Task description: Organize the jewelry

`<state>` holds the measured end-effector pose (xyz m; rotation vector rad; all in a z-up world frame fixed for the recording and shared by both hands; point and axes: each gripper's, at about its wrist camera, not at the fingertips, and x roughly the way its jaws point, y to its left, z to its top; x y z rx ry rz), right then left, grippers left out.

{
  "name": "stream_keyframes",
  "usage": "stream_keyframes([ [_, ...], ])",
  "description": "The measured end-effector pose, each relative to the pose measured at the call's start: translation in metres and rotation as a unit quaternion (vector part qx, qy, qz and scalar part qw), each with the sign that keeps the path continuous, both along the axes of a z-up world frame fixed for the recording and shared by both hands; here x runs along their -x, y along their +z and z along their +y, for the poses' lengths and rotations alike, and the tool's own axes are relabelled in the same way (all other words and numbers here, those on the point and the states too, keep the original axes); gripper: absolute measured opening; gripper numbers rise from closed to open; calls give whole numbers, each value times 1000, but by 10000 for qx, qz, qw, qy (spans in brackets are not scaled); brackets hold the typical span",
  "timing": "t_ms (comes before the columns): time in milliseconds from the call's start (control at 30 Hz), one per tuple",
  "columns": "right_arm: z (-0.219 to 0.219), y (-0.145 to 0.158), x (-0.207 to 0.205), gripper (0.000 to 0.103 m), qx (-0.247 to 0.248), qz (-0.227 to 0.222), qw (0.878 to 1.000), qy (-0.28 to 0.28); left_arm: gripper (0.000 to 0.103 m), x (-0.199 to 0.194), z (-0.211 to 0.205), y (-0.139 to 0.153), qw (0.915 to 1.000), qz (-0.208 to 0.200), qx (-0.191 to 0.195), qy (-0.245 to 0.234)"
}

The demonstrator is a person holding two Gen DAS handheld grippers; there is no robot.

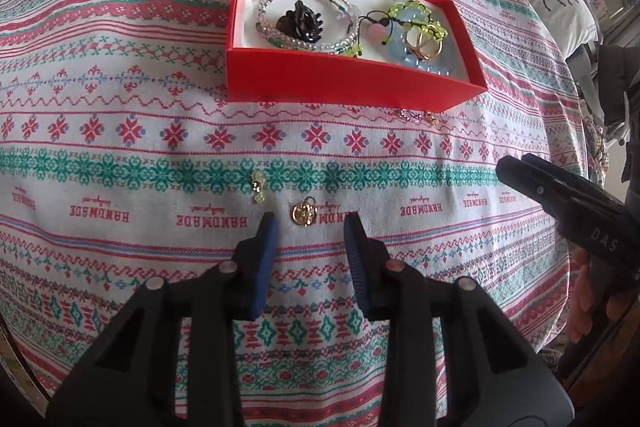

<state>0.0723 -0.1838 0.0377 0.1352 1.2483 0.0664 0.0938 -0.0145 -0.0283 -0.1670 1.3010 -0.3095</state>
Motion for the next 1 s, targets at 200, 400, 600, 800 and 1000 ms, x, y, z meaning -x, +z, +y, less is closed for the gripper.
stream_keyframes([
  [200, -3, -1, 3, 69, 18, 29, 10000, -29, 33, -6, -8, -9, 9997, -36, -233, 66],
  [400, -8, -3, 6, 69, 47, 70, 10000, -38, 30, -4, -20, -12, 9981, -151, -596, -15],
  [600, -6, -4, 7, 69, 75, 86, 9999, -36, 23, -2, -43, -15, 9931, -364, -1093, -219],
  [800, -3, -4, 8, 69, 105, 29, 9999, -54, 16, 4, -49, -14, 9918, -484, -1163, -203],
  [1000, 4, -8, 11, 69, 231, -195, 9995, -42, 16, 16, -51, -3, 9931, -597, -981, -237],
])
